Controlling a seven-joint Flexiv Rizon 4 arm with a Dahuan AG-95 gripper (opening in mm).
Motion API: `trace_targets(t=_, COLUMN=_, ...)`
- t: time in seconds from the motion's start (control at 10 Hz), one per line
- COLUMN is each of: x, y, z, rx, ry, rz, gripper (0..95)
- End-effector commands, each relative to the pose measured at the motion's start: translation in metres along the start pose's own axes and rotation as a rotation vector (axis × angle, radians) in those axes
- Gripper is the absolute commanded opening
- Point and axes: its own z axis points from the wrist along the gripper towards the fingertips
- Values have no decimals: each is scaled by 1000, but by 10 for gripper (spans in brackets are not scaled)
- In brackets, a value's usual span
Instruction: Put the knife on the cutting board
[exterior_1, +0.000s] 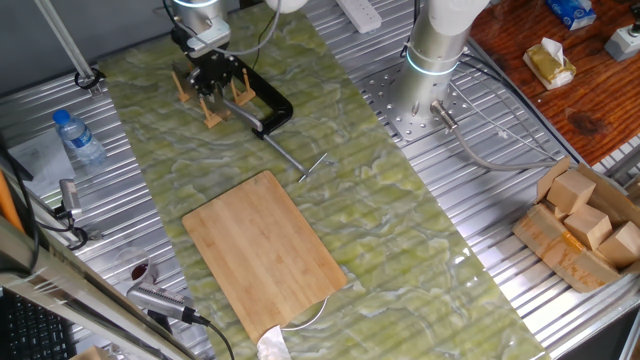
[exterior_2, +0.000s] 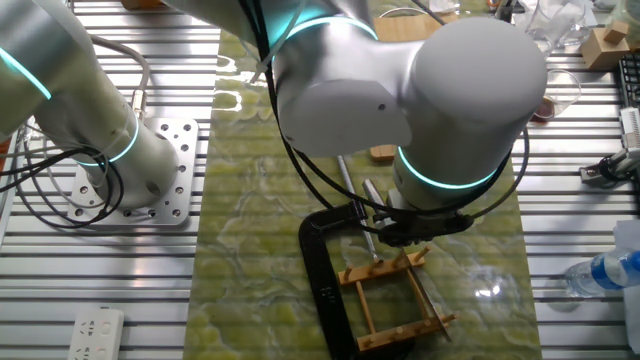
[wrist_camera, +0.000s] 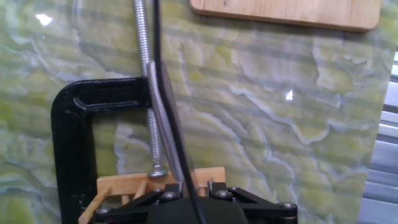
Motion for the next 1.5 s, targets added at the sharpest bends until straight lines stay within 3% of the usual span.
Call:
trace_targets(t=0.1, x=2, y=-1, z=6, rx=6, ry=3, rz=1, gripper=190)
trace_targets(t=1.4, x=-1, y=-3, z=31, rx=17, ry=-8, rz=43, gripper=190)
trace_targets(t=1.5, x=-1, y=-3, z=32, rx=17, ry=-9, rz=44, gripper=0)
